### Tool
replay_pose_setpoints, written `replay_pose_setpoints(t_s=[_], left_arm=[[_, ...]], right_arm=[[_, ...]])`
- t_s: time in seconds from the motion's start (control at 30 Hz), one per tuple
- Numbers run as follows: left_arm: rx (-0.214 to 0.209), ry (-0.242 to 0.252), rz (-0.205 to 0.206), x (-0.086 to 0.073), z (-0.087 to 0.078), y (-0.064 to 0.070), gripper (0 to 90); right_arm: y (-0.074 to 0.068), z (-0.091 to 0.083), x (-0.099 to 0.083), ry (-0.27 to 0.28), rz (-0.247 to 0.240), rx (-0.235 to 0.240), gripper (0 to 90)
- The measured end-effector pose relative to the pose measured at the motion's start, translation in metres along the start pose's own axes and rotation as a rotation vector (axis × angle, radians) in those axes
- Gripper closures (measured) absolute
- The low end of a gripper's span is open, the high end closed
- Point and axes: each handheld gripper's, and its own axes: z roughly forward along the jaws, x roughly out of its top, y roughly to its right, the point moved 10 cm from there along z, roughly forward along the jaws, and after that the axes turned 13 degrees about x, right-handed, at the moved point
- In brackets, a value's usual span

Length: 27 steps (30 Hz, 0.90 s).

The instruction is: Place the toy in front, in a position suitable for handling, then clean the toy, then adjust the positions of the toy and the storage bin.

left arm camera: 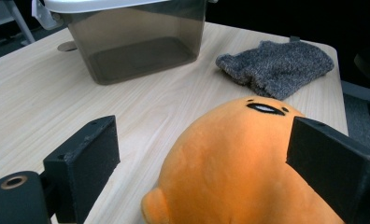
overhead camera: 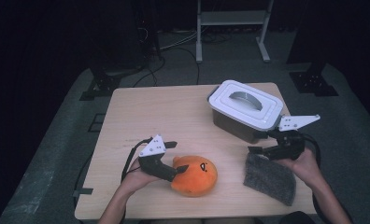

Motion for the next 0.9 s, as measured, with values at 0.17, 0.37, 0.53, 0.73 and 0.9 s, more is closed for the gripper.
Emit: replay_pose_setpoints(t_s=[0.17, 0.37, 0.53, 0.73, 0.9], left_arm=[[0.007, -0.001, 0.000, 0.000, -0.001, -0.001, 8.5], [0.023, 0.020, -0.014, 0.003, -0.012, -0.004, 8.5], [0.058, 0.006, -0.017, -0.007, -0.024, -0.012, 8.0], [0.081, -0.004, -0.049, -0.022, -0.032, -0.016, 7.4], [0.080, 0.006, -0.057, -0.024, -0.035, -0.018, 7.2]], right_arm=[[0.006, -0.003, 0.015, -0.008, -0.030, -0.023, 31.7], [0.023, -0.009, 0.035, -0.016, -0.053, -0.051, 29.5], [0.034, -0.009, 0.049, -0.015, -0.059, -0.047, 28.7], [0.044, -0.006, 0.052, -0.022, -0.037, -0.041, 28.2], [0.050, -0.003, 0.051, -0.017, -0.024, -0.036, 27.5]])
